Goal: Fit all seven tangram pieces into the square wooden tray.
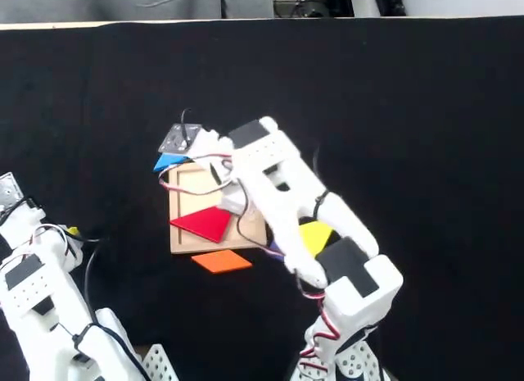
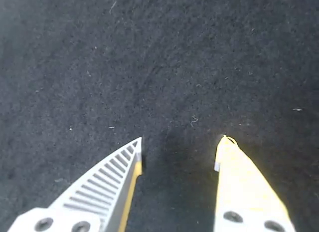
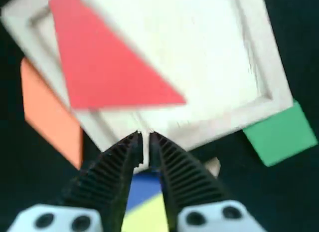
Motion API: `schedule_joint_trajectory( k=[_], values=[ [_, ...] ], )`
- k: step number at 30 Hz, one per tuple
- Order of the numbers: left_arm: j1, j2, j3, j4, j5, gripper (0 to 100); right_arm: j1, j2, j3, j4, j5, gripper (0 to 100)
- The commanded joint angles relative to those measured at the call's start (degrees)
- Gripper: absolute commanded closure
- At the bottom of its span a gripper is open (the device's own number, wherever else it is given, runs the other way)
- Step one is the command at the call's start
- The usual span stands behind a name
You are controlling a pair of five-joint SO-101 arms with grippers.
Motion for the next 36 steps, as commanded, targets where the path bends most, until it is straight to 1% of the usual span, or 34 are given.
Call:
schedule_joint_trajectory(
  k=[1,3,12,17,21,26,30,36],
  values=[
    [0.66,-1.14,-0.31,-0.97,-0.26,76,-2.99,-0.48,0.48,-3.43,-7.91,98.7],
    [0.66,-1.14,-0.31,-0.97,-0.26,76,-2.9,-0.48,0.75,-3.25,-9.23,98.7],
    [0.66,-1.14,-0.31,-0.97,-0.26,76,-0.62,-0.4,4.09,-3.69,-9.05,98.7],
    [0.66,-1.14,-0.31,-0.97,-0.26,76,0.53,5.14,2.07,-4.66,-9.05,98.7],
    [0.66,-1.14,-0.31,-0.97,-0.26,76,0.53,11.3,-4.35,-3.43,-9.49,98.7],
    [0.75,-1.14,-0.31,-0.97,-0.26,76,0.44,14.29,-14.29,0.0,-9.49,98.7],
    [0.75,-1.14,-0.31,-0.97,-0.26,76,0.26,16.75,-19.82,0.0,-9.58,98.7],
    [0.75,-1.14,-0.31,-0.97,-0.26,76,0.18,24.48,-29.93,0.26,-9.58,98.7]
  ],
)
